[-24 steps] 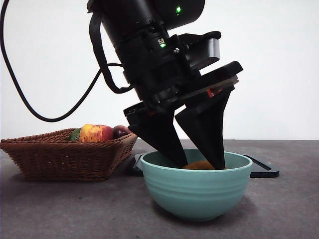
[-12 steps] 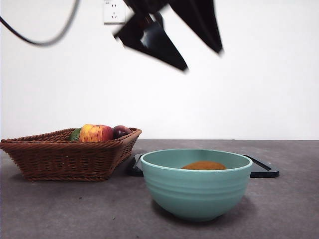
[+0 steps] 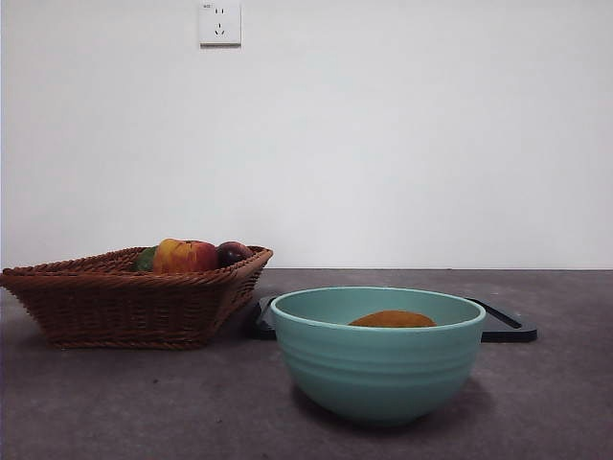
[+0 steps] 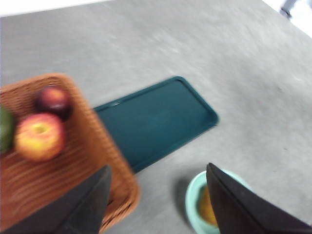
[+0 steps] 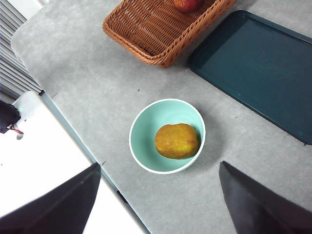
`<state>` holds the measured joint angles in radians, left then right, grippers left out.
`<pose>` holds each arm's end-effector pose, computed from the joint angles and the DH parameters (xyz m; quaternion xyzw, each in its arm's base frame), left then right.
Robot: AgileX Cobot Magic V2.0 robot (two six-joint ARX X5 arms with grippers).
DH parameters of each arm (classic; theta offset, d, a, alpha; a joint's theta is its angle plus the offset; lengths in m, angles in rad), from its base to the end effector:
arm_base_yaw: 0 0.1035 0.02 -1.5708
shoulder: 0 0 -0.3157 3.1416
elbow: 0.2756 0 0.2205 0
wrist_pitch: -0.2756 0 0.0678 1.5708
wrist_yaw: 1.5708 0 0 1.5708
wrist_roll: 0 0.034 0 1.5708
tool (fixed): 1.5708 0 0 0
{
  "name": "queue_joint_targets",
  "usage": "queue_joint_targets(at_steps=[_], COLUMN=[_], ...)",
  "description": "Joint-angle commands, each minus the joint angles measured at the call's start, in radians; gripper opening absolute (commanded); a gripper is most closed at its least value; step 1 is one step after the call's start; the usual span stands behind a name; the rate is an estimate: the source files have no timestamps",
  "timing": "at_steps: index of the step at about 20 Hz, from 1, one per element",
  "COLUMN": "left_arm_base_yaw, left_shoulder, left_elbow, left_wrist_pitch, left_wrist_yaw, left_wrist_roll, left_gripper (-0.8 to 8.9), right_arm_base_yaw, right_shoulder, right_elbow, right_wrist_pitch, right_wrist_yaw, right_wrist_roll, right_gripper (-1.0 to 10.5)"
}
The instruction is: Pick up the wifruite, put it on the bowl, pick up the plate, put it on desk
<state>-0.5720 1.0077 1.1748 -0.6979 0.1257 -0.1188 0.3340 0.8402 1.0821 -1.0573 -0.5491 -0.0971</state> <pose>0.1140 -0.0784 0.4135 0.0041 0.2749 -0.3141 0.9087 0.0578 0.0388 0.3772 0.0022 0.3747 0.4110 0.8311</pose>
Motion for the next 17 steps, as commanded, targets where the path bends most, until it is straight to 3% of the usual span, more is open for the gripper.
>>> queue_joint_targets(at_steps=[1,2,7,17], left_arm_base_yaw=[0.011,0.011,0.002,-0.002], left_shoulder=[-0.065,-0.095,-0.216,-0.225], left_elbow=[-0.081,-0.123,-0.286,-0.290], left_wrist_pitch=[-0.021,-0.021,-0.056,-0.092], left_wrist_yaw=[0.006,0.026,0.336,0.351], left_wrist_roll=[0.005,0.001,-0.006,-0.002], left_gripper=[3.12,3.12,3.12,3.12], right_arm_base_yaw=[0.005,0.005,0.005,0.005], right_shoulder=[0.008,0.008,0.008,0.009], right_elbow=[0.019,0.019,0.019,0.014], right_wrist_pitch=[0.009,0.010,0.009,0.008], right_wrist_yaw=[0.000,0.000,0.000,-0.001], right_wrist_roll=[0.008,0.008,0.008,0.031], right_gripper=[3.9,3.9,3.9,3.9])
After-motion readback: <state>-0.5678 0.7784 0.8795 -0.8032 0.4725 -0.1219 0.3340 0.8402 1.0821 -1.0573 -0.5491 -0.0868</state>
